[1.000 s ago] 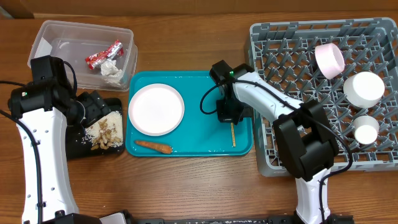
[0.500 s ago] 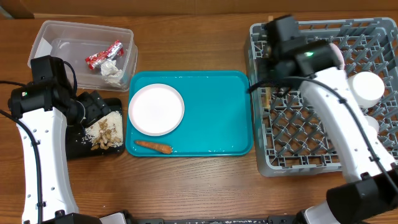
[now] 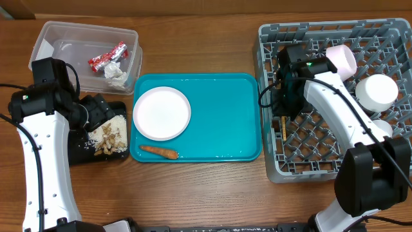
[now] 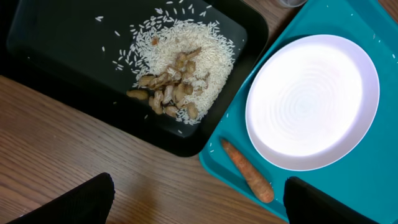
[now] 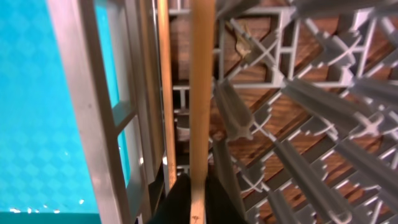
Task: Sort waste into correct bins and load items into the dishwasher
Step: 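Place the second chopstick into the dish rack, then reach the right gripper to the white plate and grasp its rim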
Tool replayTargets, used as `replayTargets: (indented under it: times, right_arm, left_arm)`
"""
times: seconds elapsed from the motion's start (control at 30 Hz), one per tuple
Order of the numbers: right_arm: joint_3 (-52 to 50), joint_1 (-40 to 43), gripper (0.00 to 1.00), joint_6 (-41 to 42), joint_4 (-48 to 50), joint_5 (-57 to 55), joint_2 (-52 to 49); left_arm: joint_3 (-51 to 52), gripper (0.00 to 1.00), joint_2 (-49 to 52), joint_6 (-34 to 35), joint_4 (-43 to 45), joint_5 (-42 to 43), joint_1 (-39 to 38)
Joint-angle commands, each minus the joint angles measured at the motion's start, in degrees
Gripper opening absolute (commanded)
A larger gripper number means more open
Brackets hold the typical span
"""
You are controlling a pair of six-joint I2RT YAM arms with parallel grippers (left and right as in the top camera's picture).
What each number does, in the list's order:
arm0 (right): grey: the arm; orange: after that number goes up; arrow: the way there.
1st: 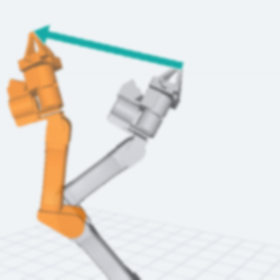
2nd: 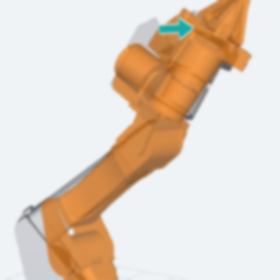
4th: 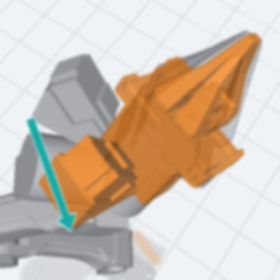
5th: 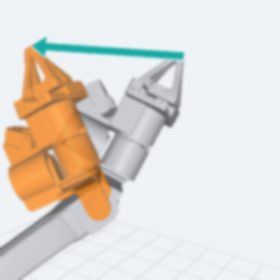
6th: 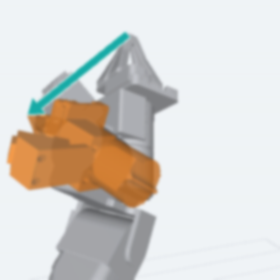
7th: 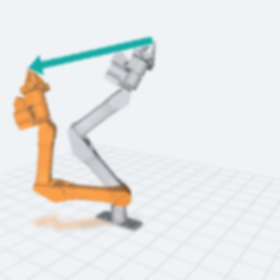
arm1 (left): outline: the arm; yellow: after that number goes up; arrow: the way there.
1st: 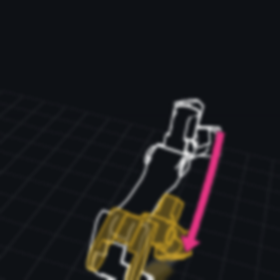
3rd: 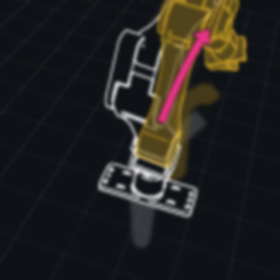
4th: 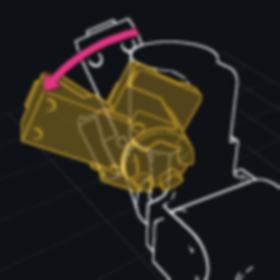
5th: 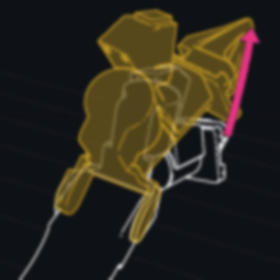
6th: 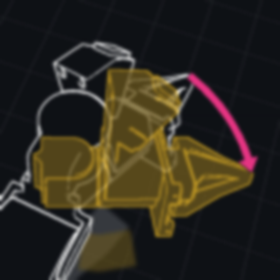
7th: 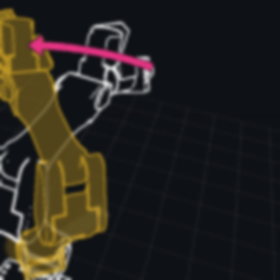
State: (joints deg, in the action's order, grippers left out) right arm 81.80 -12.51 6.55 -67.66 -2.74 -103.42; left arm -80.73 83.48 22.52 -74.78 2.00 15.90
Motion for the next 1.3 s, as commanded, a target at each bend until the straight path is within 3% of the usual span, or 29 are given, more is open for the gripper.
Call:
replayTargets:
  times: [0.0, 0.27, 0.43, 0.87, 1.13, 1.23, 1.27]
  right_arm:
    - [0.3, -0.3, 0.23, -0.4, 0.3, 1.2, 1.0]
    - [9.4, -1.5, 0.34, -0.4, 0.3, 5.6, 6.9]
    - [12.5, -6.9, 0.5, -0.4, 8.6, 13.4, 8.9]
    - [12.3, -23.5, 0.51, 4.0, 24.2, 13.3, -8.2]
    - [12.3, -27.8, 0.54, 9.9, 28.9, 5.7, -19.5]
    - [12.3, -28.0, 0.52, 11.4, 28.7, 5.8, -22.7]
    - [12.3, -28.0, 0.47, 11.6, 28.6, 5.8, -23.2]
  left_arm:
    - [-0.7, 0.89, -0.7, 0.8, 0.1, 0.9, 0.2]
    - [-0.7, 0.89, -0.7, 0.8, 0.2, 0.8, 0.2]
    - [-0.7, 0.89, -0.7, 0.8, 0.4, 0.8, 0.2]
    - [-0.7, 0.89, -0.7, 0.8, 0.5, 0.9, 0.2]
    - [-0.7, 0.9, -0.7, 0.8, 0.4, 0.8, 0.2]
    - [-0.7, 0.9, -0.7, 0.8, 0.5, 0.8, 0.2]
    - [-0.7, 0.9, -0.7, 0.8, 0.5, 0.8, 0.2]
